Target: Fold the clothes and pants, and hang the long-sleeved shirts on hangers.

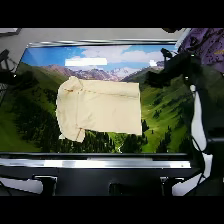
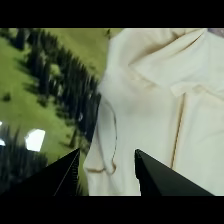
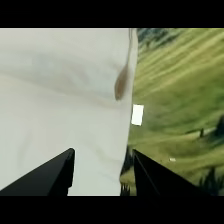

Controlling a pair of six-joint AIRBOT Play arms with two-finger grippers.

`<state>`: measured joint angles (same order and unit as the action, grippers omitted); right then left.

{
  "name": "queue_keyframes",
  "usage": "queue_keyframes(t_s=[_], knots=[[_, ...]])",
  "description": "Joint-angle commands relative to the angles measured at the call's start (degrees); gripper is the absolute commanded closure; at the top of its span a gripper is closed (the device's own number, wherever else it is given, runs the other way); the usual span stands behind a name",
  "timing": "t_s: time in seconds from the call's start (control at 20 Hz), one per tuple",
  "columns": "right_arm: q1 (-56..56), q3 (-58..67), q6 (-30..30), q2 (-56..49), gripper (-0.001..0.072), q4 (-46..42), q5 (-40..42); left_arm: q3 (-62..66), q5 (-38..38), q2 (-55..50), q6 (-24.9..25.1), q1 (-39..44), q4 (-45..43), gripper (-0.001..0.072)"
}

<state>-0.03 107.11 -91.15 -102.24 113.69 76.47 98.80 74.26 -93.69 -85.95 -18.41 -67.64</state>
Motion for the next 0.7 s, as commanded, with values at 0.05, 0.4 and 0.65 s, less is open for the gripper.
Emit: queue_keyframes(t_s=[0.05, 0.4, 0.65], knots=[[-8.59, -20.28, -10.36, 12.31, 0.0291, 10.10, 4.76, -22.56, 0.28, 13.84, 1.18, -9.16, 5.35, 0.0310], [-8.00, -53.46, -15.89, 23.30, 0.0279, 14.88, -1.49, -47.80, -4.46, 24.09, 1.18, -11.13, 5.31, 0.0322], [-2.82, -61.00, -16.15, 23.15, 0.0279, 14.93, -10.56, -48.19, -4.81, 24.06, 1.16, -11.13, 5.35, 0.0322]])
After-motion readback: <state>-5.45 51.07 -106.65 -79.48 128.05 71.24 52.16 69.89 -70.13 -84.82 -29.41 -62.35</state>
